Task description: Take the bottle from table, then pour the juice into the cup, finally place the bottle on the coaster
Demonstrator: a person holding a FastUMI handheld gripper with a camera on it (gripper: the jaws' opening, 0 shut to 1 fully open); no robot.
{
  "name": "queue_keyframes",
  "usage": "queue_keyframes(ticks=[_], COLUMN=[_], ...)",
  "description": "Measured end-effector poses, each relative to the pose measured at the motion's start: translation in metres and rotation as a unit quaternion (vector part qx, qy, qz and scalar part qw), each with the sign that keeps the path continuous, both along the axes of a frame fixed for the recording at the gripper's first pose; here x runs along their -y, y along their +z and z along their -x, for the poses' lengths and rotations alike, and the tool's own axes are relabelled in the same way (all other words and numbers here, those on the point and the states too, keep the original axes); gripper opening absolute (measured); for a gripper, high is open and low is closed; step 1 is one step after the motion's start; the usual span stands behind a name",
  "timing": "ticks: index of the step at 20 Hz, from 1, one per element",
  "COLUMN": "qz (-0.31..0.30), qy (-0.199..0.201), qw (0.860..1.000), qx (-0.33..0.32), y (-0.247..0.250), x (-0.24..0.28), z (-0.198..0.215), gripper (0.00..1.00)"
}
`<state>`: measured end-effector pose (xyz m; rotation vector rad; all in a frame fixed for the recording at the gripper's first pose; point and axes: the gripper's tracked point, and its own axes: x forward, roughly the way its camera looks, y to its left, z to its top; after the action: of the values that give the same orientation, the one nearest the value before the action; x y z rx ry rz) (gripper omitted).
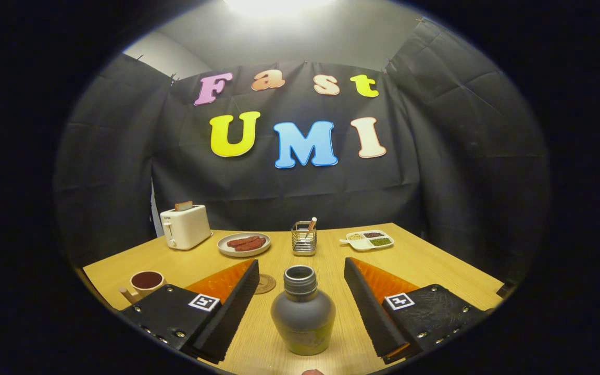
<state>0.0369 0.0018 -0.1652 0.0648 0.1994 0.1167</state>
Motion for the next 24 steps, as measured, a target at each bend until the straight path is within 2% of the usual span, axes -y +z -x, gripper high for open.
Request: queue_keyframes(ticks=[14, 24], qz=[0.020, 0.024], qy=[0.012, 0.013], qw=[0.996, 0.990], qx=[-0.089, -0.137], y=[-0.075, -0.106], x=[-0.002, -0.004], z=[0.014, 0.023], gripper=[1.00, 1.00])
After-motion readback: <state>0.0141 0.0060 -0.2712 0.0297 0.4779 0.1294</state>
